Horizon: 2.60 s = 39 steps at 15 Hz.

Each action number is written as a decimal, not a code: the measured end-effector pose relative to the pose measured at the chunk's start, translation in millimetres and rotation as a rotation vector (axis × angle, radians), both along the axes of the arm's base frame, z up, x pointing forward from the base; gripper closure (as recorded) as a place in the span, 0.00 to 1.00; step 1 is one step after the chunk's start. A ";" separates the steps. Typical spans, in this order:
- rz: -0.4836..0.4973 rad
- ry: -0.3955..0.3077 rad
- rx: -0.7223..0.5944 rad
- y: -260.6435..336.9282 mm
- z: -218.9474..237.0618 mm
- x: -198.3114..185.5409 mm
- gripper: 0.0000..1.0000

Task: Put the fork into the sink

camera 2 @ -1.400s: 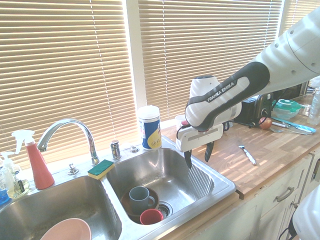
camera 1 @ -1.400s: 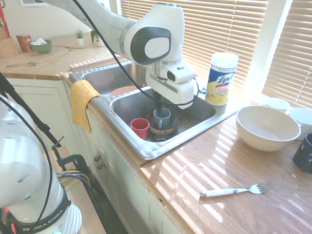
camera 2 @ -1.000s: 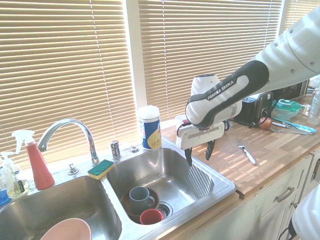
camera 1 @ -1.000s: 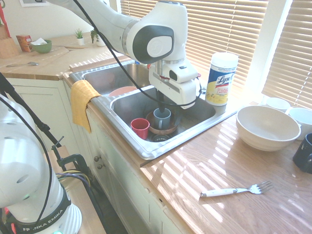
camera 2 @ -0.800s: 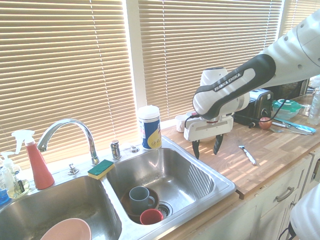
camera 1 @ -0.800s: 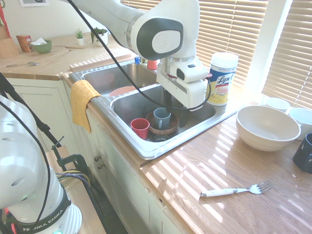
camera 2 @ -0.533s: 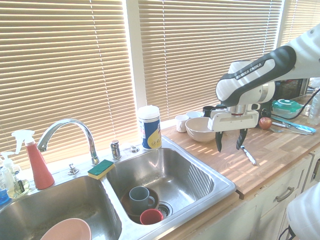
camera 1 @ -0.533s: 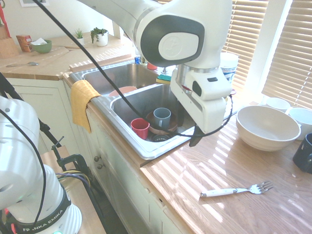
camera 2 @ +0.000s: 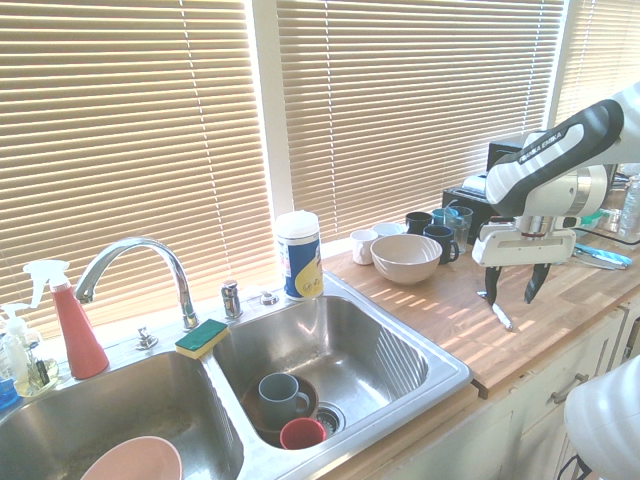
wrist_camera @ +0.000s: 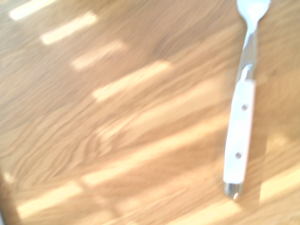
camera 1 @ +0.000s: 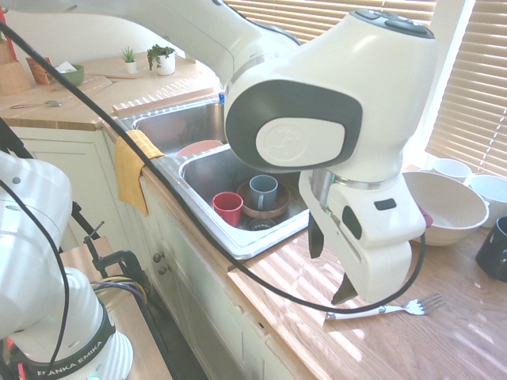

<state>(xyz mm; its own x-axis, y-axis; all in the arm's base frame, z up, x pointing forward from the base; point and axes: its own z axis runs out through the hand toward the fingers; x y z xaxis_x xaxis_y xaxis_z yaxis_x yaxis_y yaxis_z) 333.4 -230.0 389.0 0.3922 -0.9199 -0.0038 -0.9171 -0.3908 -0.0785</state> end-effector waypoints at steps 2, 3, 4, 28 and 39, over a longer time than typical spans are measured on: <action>0.023 -0.021 -0.022 -2.1 -2.4 5.1 0.00; 0.031 -0.028 -0.035 -3.6 -5.0 7.9 0.00; 0.037 -0.025 -0.042 -5.1 -9.5 10.1 0.00; -0.003 0.063 -0.003 -26.2 -74.5 33.2 1.00; -0.020 0.045 0.006 -35.5 -71.0 28.5 1.00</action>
